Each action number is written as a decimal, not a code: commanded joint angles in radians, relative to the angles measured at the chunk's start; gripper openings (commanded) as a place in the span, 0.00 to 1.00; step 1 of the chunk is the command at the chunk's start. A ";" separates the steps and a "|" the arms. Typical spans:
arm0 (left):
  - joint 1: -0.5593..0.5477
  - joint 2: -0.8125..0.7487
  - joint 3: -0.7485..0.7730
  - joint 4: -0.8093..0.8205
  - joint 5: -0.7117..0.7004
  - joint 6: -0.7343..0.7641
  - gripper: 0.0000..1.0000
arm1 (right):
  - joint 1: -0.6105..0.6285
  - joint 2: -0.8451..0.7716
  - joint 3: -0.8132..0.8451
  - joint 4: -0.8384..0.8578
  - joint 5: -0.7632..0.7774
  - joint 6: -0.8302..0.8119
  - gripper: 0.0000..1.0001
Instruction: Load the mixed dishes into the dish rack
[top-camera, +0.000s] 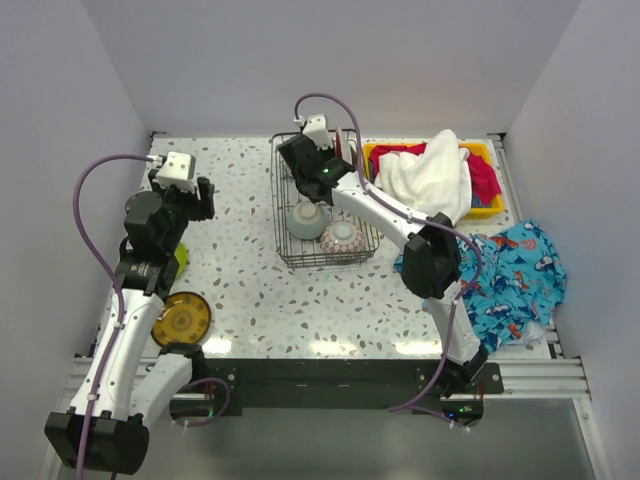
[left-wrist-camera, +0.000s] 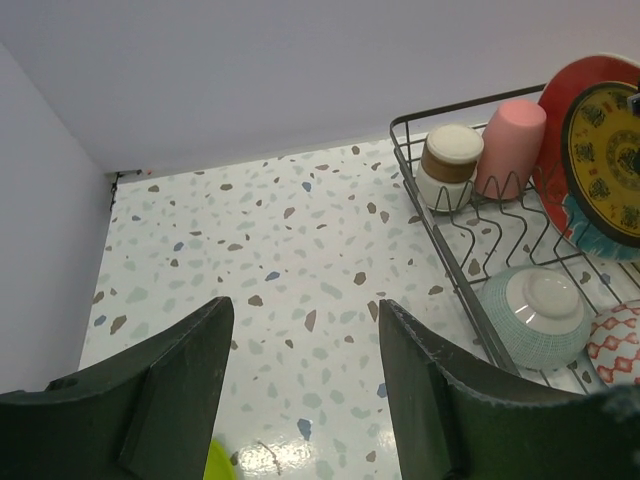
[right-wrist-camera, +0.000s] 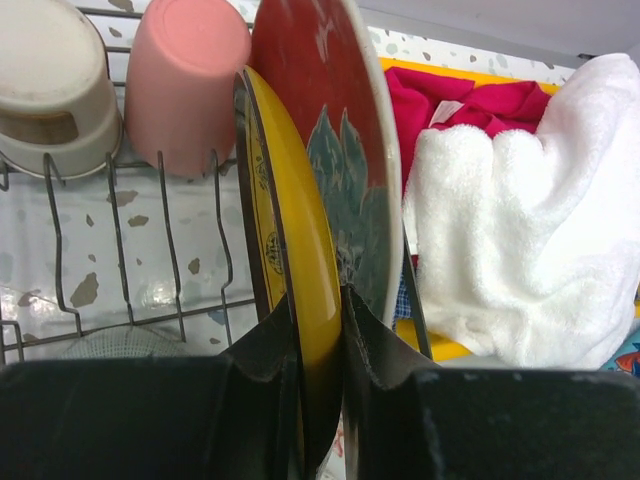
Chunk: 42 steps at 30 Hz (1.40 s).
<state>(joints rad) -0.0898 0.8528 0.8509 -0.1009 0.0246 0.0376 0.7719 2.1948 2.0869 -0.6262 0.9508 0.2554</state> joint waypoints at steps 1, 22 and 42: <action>0.009 -0.006 -0.013 -0.006 -0.015 0.007 0.65 | -0.005 0.025 0.021 0.026 0.078 0.045 0.00; 0.021 -0.024 -0.056 0.015 0.041 -0.028 0.66 | -0.010 -0.016 -0.051 0.016 -0.040 0.001 0.52; 0.277 0.231 0.155 -0.491 0.196 0.258 0.77 | 0.006 -0.369 -0.335 -0.061 -0.529 -0.007 0.71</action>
<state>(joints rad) 0.0990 0.9813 0.8932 -0.4328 0.1471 0.2329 0.7837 1.8488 1.8400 -0.7136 0.6079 0.2859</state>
